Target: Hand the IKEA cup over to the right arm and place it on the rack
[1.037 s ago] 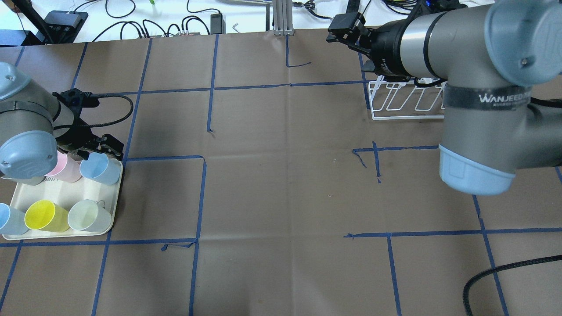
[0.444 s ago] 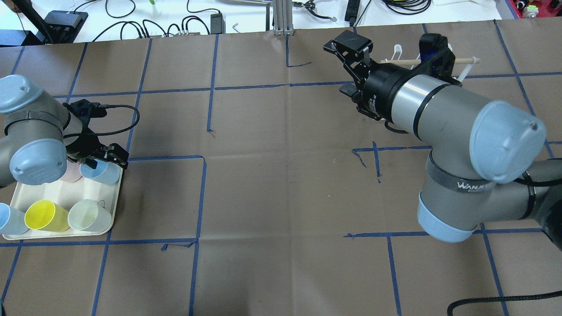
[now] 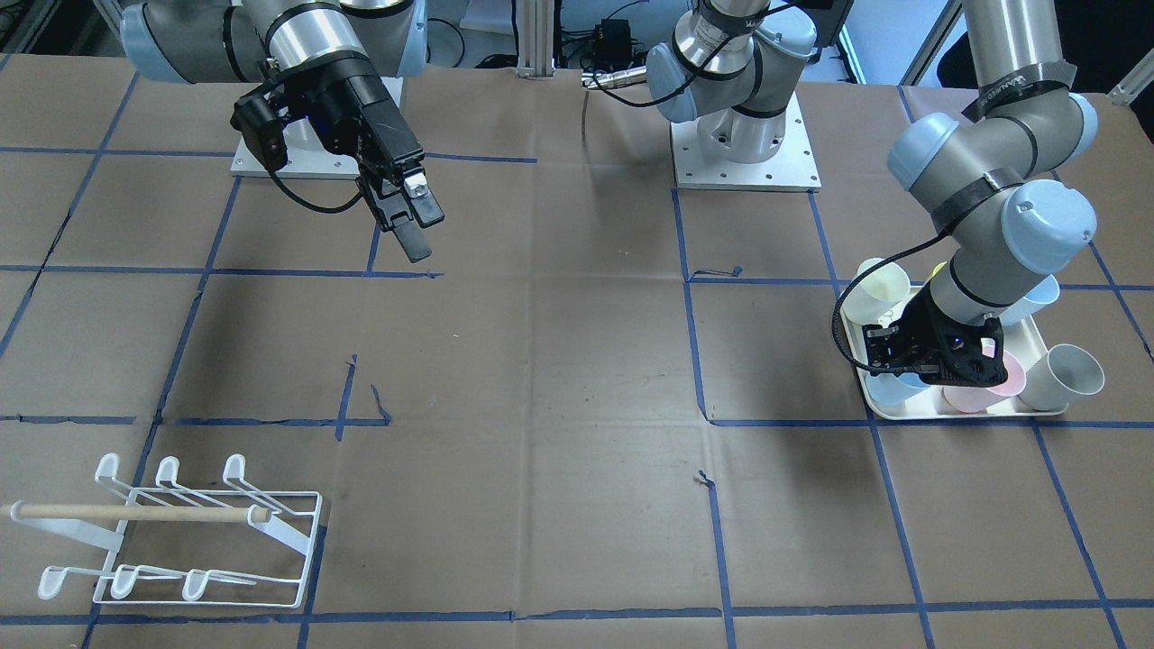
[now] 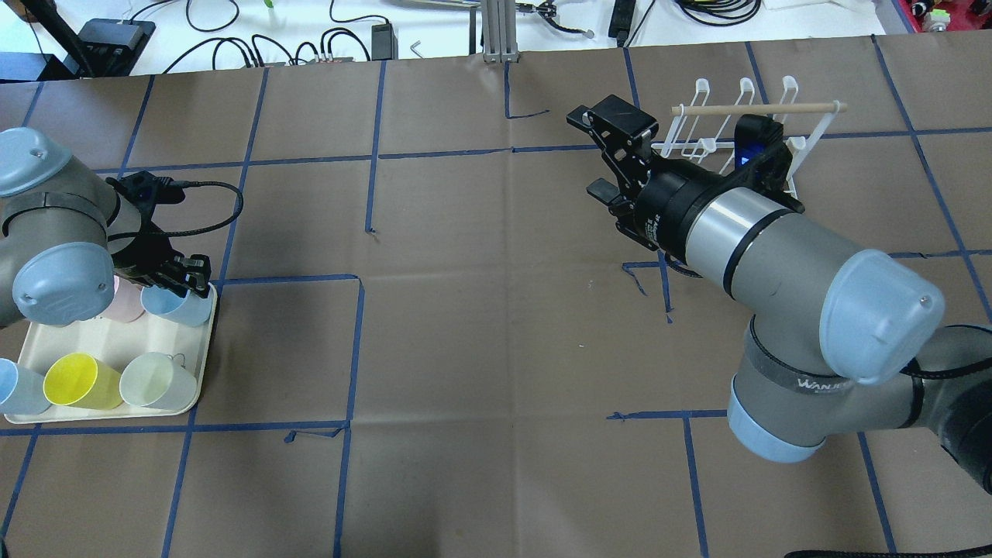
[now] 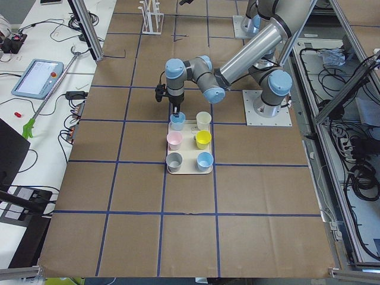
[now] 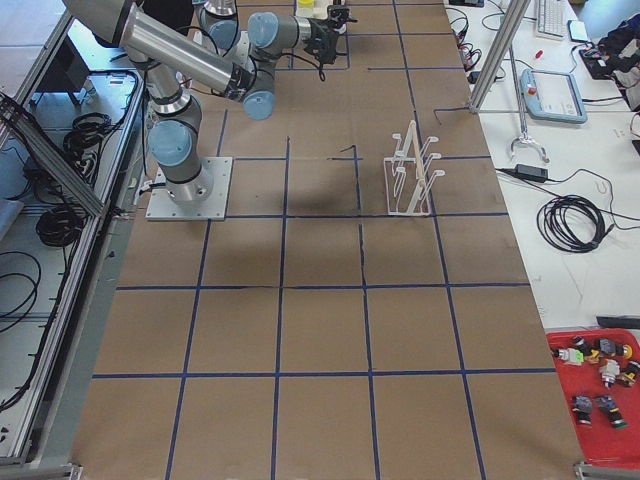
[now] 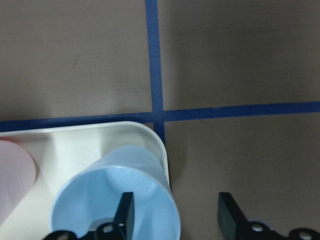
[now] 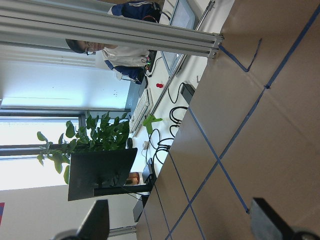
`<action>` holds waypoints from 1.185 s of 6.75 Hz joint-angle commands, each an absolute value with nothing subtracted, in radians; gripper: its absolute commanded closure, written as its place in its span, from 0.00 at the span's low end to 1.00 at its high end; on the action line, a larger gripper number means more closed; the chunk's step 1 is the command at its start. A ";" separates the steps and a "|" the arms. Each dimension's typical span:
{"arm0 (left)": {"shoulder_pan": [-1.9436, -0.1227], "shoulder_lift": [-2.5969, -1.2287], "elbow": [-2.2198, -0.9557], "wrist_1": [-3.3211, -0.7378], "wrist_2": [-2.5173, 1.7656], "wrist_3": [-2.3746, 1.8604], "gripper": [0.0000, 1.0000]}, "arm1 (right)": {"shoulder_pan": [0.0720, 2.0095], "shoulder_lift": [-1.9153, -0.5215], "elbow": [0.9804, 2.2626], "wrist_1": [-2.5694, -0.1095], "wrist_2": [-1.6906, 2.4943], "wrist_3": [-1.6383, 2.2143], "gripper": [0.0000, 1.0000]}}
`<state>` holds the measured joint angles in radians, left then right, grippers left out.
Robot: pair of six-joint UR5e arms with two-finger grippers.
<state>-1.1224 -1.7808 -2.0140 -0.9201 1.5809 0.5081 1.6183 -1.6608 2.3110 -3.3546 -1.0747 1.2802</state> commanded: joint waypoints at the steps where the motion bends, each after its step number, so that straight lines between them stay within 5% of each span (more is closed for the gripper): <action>1: -1.121 -1.770 -2.008 -0.920 1.583 0.512 1.00 | 1.618 -1.658 2.315 -3.358 -1.075 1.281 0.00; 4: -1.124 -1.653 -1.967 -1.038 1.591 0.508 1.00 | 1.618 -1.660 2.315 -3.361 -1.074 1.281 0.00; 8: -1.131 -1.632 -1.596 -1.516 1.583 0.506 1.00 | 1.618 -1.660 2.313 -3.378 -1.078 1.334 0.00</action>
